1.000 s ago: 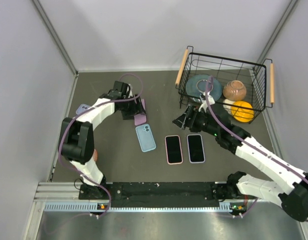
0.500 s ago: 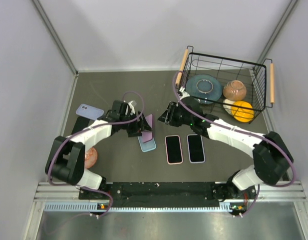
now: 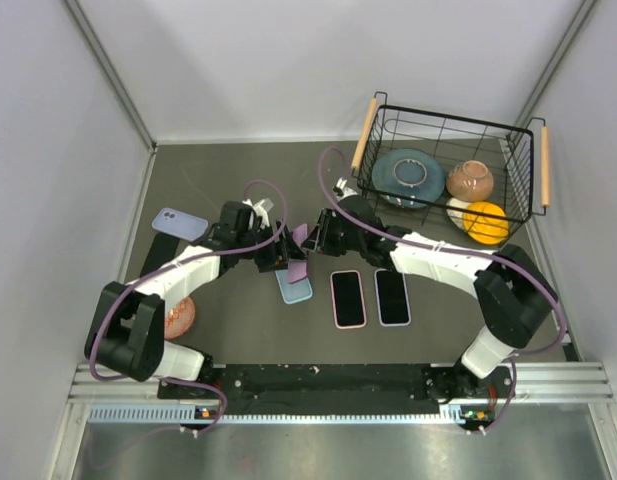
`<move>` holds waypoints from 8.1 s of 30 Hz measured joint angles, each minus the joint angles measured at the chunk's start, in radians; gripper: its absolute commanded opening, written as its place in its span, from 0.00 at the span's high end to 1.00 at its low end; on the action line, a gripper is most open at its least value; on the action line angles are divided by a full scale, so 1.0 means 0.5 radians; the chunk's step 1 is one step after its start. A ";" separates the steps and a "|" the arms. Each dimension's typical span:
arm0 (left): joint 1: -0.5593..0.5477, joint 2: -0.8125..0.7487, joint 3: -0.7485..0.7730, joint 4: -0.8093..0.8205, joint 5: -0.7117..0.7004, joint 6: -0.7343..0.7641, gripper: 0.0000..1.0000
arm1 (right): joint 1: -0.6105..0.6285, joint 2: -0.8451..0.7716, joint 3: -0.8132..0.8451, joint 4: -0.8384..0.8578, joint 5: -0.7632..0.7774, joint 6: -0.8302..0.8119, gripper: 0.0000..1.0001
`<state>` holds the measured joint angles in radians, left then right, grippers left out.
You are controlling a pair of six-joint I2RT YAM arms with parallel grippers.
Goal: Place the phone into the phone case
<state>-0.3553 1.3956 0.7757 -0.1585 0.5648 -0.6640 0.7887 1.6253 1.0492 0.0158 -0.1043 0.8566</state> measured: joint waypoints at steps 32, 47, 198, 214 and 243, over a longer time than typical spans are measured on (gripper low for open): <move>0.221 -0.522 0.016 -0.745 -1.172 -0.192 0.15 | 0.307 0.402 0.880 -1.095 0.548 -0.346 1.00; 0.414 -0.233 0.016 -0.607 -0.823 -0.233 0.40 | 0.390 0.702 1.127 -1.361 0.777 -0.466 1.00; 0.331 0.133 -0.076 -0.346 -0.467 0.012 0.46 | 0.198 0.462 0.005 0.054 -0.198 -0.218 0.19; 0.321 0.359 -0.024 -0.219 -0.217 0.026 0.91 | 0.185 0.458 0.000 0.055 -0.217 -0.186 0.19; 0.422 0.319 -0.217 0.072 0.016 -0.098 1.00 | -0.053 0.604 -0.256 0.915 -0.768 0.394 0.46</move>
<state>-0.1444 1.5551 0.6670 -0.1223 0.5728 -0.7132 0.7624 1.9274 0.9211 0.4732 -0.4881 1.0534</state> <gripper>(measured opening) 0.044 0.603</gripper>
